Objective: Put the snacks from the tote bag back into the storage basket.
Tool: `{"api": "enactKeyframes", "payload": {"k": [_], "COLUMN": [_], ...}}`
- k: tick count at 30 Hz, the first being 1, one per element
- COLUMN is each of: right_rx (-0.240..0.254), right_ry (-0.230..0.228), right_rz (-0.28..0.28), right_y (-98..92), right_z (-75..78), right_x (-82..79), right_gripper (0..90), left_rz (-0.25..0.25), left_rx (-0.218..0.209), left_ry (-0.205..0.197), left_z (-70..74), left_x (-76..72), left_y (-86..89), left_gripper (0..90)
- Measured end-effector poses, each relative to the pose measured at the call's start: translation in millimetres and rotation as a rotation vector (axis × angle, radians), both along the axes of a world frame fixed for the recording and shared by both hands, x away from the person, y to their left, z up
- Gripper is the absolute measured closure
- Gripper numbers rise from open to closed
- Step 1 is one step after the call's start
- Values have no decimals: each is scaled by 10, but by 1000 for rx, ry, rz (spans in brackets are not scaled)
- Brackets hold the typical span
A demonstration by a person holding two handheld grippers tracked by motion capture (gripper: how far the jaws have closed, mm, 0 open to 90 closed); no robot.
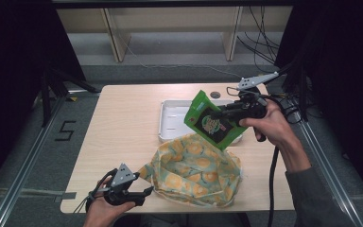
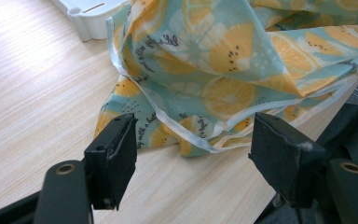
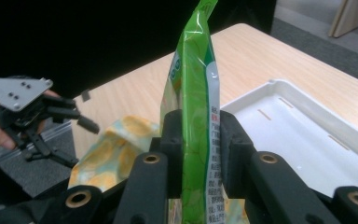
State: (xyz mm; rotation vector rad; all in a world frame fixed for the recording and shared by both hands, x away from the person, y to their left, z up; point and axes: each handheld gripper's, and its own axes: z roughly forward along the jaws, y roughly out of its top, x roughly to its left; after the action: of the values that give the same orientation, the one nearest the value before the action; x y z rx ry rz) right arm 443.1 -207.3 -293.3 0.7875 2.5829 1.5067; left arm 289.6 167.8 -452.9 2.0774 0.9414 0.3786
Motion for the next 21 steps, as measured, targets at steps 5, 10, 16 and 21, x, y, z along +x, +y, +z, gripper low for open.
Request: {"api": "enactKeyframes", "payload": {"k": [5, 10, 16, 21], "right_rx": [15, 17, 20, 17], "right_ry": [-4, 21, 13, 30], "right_rz": [-45, -83, -135, -180], "right_y": [-79, -130, -206, -249], "right_z": [32, 40, 50, 34], "right_x": [126, 210, 361, 480], "right_gripper": [754, 754, 754, 754], "left_rz": [-2, 6, -11, -10], "left_rx": [2, -7, 3, 4], "left_ry": [-1, 8, -6, -5], "left_z": [1, -3, -9, -11], "left_x": [0, -5, -3, -5], "left_y": [3, -6, -16, -17], "left_gripper": [312, 312, 312, 310]}}
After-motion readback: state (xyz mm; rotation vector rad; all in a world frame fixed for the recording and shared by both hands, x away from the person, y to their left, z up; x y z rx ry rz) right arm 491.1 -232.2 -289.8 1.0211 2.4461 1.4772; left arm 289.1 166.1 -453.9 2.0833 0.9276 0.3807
